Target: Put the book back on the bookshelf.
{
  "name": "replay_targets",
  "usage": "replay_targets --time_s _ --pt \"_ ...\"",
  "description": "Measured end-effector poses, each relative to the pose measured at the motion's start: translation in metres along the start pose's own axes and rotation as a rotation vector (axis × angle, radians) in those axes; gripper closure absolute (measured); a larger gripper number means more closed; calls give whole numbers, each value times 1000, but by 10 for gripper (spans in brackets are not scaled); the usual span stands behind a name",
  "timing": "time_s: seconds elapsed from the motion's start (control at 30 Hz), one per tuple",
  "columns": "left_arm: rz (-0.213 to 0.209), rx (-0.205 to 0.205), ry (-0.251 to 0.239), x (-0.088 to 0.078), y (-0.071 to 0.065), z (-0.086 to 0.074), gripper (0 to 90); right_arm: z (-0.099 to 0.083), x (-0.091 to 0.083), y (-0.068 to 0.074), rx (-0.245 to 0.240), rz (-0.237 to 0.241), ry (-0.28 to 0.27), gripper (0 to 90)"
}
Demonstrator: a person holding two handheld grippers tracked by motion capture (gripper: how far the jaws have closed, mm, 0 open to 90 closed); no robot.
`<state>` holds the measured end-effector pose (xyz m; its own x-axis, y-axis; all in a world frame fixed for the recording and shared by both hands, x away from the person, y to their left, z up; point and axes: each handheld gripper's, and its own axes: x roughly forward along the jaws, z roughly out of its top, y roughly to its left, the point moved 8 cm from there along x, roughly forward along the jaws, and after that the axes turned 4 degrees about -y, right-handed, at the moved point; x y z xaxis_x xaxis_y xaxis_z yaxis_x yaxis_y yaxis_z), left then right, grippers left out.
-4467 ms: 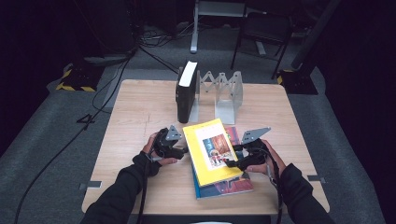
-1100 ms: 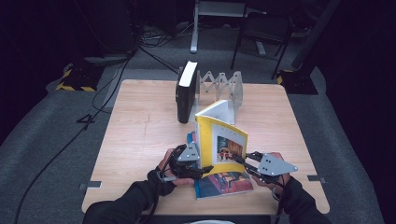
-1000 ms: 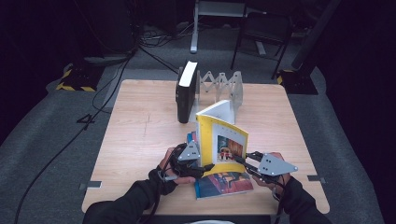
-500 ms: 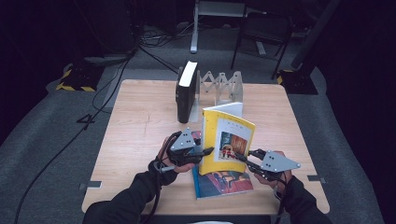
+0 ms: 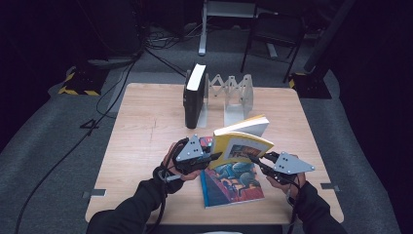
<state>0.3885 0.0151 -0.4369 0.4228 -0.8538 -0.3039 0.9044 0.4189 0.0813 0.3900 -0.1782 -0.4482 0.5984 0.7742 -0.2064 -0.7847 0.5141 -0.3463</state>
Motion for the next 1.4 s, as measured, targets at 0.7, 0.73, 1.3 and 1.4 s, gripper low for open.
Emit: replay_targets --time_s 0.7,0.73,1.3,1.4 --pt "16 -3 -27 4 4 -1 734 0 26 -25 203 -22 -31 415" --pt "19 -2 -27 4 5 -1 730 -1 27 -25 209 -24 -30 420" --pt "18 -5 -90 23 8 22 703 0 25 -24 191 -39 -20 444" --pt "24 -3 -106 25 8 29 699 1 25 -23 192 -36 -24 445"
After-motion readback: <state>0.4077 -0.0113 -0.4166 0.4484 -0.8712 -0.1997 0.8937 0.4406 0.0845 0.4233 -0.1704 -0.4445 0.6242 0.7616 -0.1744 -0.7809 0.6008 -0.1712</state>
